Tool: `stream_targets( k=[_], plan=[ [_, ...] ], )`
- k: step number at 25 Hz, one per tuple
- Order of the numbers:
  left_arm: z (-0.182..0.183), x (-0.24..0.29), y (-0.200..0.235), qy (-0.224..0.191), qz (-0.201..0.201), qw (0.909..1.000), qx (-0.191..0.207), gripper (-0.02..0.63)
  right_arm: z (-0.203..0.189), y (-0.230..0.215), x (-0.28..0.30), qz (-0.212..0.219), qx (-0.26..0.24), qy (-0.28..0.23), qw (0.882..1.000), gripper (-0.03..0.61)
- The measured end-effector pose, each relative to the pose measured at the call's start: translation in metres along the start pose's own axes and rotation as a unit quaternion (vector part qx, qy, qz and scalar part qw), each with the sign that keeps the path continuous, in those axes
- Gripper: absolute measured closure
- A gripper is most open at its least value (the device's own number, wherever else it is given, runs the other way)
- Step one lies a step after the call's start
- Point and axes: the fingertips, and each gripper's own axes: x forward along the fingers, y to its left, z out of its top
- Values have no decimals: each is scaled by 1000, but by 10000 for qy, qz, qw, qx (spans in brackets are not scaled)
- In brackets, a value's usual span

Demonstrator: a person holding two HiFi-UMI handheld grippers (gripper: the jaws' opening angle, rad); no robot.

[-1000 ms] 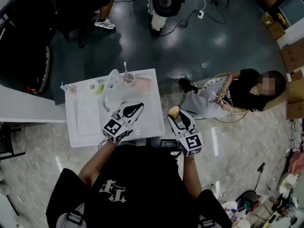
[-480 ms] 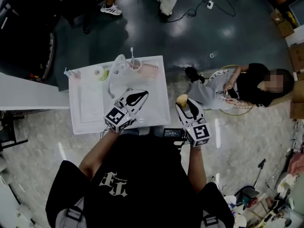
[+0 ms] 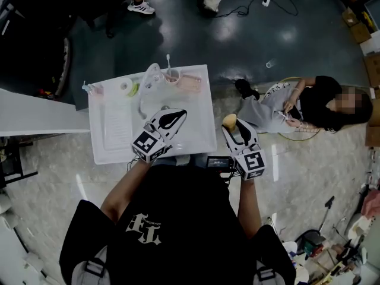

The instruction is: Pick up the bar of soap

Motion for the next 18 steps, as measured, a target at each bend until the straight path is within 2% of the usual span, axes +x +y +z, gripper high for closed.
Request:
stream_targets(
  k=[18],
  plan=[
    [-1, -6, 11, -9, 102, 9999, 7, 606, -1, 2, 10, 37, -61, 68, 10000, 391]
  ],
)
